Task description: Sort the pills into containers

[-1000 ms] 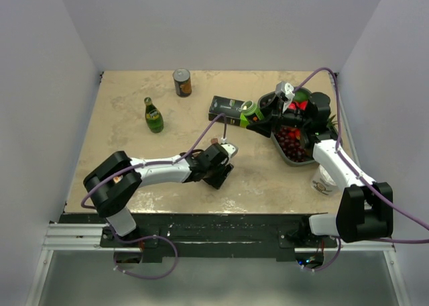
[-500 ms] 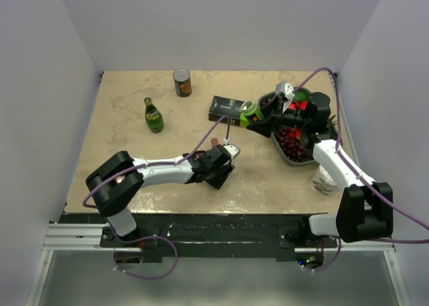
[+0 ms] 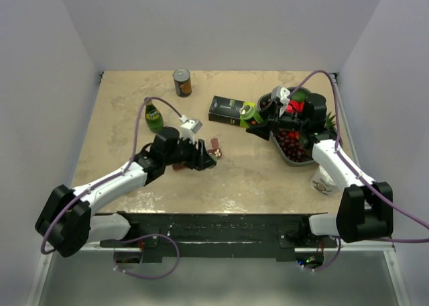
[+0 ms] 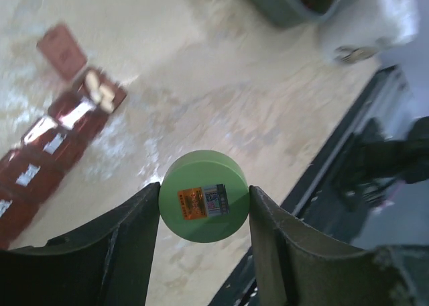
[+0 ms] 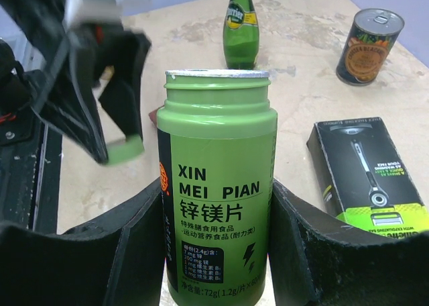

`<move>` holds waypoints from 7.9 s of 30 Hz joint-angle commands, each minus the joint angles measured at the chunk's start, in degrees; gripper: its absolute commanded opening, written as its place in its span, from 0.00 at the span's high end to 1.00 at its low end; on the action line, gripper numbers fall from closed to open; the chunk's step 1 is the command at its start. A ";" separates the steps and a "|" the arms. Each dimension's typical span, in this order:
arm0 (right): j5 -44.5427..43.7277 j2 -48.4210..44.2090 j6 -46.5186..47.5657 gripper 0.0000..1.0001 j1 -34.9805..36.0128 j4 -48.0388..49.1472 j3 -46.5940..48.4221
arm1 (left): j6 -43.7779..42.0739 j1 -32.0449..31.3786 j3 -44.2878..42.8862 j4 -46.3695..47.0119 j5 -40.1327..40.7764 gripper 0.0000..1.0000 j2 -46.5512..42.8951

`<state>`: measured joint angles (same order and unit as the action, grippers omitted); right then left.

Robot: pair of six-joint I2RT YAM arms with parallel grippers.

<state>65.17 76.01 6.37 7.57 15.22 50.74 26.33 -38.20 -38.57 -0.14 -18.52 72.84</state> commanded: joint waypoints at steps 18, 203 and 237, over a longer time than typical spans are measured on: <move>-4.43 2.56 16.65 0.98 12.55 -11.71 2.43 | 48.03 19.47 5.34 55.42 -31.66 0.90 0.99; 6.20 8.28 -17.10 1.00 28.28 15.72 -1.26 | -41.73 11.12 -21.02 -20.26 -38.18 0.56 2.14; -12.25 6.79 13.67 1.00 27.94 -15.05 7.09 | 17.08 15.08 -9.87 -3.20 -8.38 0.09 -15.36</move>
<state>57.39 85.52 16.19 35.92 1.48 54.87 31.51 -23.42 -50.50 -1.83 -33.06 56.55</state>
